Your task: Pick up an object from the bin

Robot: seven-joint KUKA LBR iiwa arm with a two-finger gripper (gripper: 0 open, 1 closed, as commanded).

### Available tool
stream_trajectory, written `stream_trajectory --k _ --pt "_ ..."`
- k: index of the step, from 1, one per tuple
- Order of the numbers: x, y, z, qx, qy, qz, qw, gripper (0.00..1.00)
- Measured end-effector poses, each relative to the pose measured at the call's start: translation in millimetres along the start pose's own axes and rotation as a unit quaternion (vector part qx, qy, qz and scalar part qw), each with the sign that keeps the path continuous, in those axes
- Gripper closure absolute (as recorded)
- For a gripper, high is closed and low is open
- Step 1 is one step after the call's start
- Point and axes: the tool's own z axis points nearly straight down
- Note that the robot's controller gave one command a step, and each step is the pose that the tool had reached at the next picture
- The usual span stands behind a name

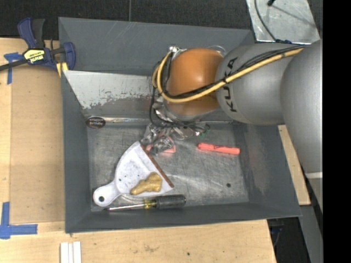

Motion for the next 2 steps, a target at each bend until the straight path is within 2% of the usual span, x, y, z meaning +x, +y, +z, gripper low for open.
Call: stream_trajectory --k 1,2 --pt "-2.2 32.5 -41.7 -0.008 0.016 -0.026 0.9995 1.0" --pt "-15.2 42.0 -84.2 -0.007 0.0106 -0.066 0.9978 1.0"
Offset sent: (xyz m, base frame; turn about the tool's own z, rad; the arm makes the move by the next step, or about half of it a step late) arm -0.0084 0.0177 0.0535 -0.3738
